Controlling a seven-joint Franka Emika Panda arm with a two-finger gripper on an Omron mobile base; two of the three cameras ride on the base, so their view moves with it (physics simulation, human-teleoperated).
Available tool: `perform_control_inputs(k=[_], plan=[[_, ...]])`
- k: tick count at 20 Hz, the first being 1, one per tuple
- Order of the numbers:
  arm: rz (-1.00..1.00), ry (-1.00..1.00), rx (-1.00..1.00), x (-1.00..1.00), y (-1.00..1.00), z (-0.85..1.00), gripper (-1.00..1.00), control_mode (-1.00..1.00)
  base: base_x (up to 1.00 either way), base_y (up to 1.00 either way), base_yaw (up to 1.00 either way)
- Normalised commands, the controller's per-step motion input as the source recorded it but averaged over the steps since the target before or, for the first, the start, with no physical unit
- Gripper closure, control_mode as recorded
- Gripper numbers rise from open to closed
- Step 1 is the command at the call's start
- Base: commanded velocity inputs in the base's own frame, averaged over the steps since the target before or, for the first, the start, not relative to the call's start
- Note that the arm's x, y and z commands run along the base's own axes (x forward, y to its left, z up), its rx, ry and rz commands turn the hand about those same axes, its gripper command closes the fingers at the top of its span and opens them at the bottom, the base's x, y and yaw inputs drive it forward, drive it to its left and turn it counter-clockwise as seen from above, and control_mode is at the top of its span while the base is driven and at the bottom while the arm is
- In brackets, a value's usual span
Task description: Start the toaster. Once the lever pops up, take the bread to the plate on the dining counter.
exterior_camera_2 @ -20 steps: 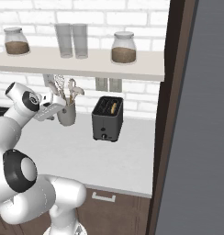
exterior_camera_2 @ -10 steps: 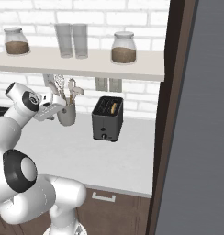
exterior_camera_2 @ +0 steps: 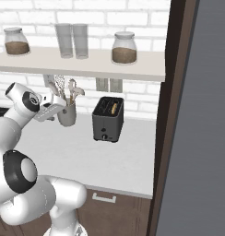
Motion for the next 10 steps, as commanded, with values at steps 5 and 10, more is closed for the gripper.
perform_control_inputs(k=[5, 10], plan=[[0.0, 0.0, 0.0, 0.0, 0.0, 0.0, -1.0, -1.0, 0.0, 0.0, 0.0], [0.0, 0.0, 0.0, 0.0, 0.0, 0.0, -1.0, -1.0, 0.0, 0.0, 0.0]])
